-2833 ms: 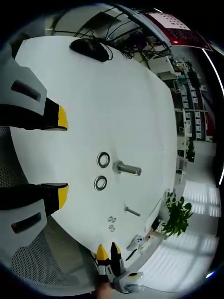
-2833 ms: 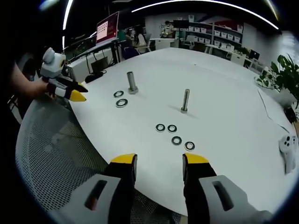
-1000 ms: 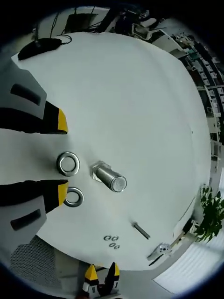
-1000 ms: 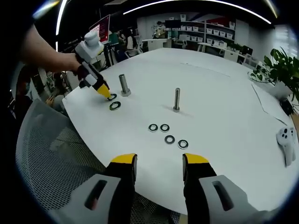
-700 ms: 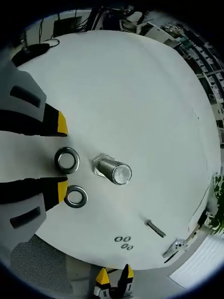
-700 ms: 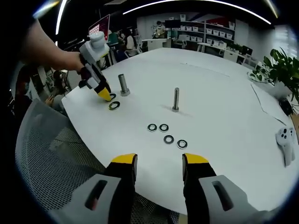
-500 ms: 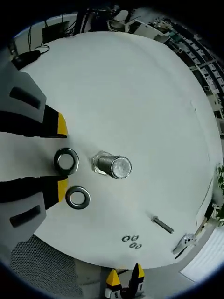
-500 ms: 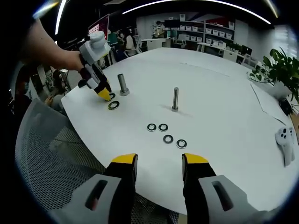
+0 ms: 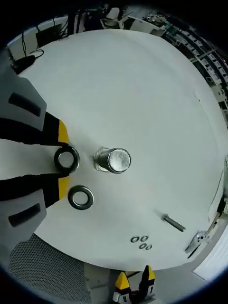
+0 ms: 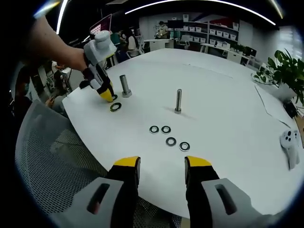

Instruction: Place the washer onto the threaded stud by aligning its center hole with the stud, sliding it down to the base, and recovering from edge contact or off-axis alignment until the washer reaches the visible bottom stop.

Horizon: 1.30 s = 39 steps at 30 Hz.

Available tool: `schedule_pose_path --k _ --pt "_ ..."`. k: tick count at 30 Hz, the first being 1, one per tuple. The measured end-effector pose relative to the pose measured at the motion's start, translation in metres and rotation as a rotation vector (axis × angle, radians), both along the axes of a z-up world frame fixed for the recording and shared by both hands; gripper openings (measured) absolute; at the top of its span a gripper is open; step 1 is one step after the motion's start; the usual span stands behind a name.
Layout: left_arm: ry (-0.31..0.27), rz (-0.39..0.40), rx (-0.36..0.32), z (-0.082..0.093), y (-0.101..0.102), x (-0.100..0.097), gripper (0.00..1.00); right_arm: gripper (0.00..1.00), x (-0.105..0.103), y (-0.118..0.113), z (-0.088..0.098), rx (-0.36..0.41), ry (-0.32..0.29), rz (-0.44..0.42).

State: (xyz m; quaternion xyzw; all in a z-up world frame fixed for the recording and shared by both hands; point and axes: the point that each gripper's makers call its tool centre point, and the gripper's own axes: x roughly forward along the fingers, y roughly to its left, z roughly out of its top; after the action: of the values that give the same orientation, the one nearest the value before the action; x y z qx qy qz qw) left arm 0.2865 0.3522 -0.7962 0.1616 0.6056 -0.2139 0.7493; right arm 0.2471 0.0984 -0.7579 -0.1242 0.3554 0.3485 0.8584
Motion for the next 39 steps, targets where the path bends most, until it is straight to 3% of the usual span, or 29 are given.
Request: schedule_pose_path --k 3,5,22,30,32,39 --pt "0.049 -0.035 0.045 -0.0011 -0.0007 0.0003 0.21 0.4 -0.0009 0.0 -0.0009 -0.006 0.004 0.005" --pt "0.063 -0.012 0.046 -0.0012 -0.0006 0.0011 0.21 0.4 -0.0008 0.0005 -0.0007 -0.004 0.003 0.007" --pt "0.086 -0.007 0.048 -0.003 0.0003 0.0001 0.2 0.39 -0.0029 0.0011 -0.003 -0.016 0.015 0.019" --pt "0.075 -0.073 0.06 -0.0017 -0.0012 -0.002 0.18 0.39 -0.0023 0.0008 -0.0024 -0.014 0.013 0.015" --pt "0.071 -0.131 0.07 -0.0016 -0.0006 -0.0031 0.18 0.39 -0.0023 0.001 -0.0025 -0.014 0.013 0.016" --pt "0.053 -0.161 0.07 -0.0013 0.0004 -0.004 0.18 0.39 -0.0016 0.0009 -0.0023 -0.01 0.012 0.012"
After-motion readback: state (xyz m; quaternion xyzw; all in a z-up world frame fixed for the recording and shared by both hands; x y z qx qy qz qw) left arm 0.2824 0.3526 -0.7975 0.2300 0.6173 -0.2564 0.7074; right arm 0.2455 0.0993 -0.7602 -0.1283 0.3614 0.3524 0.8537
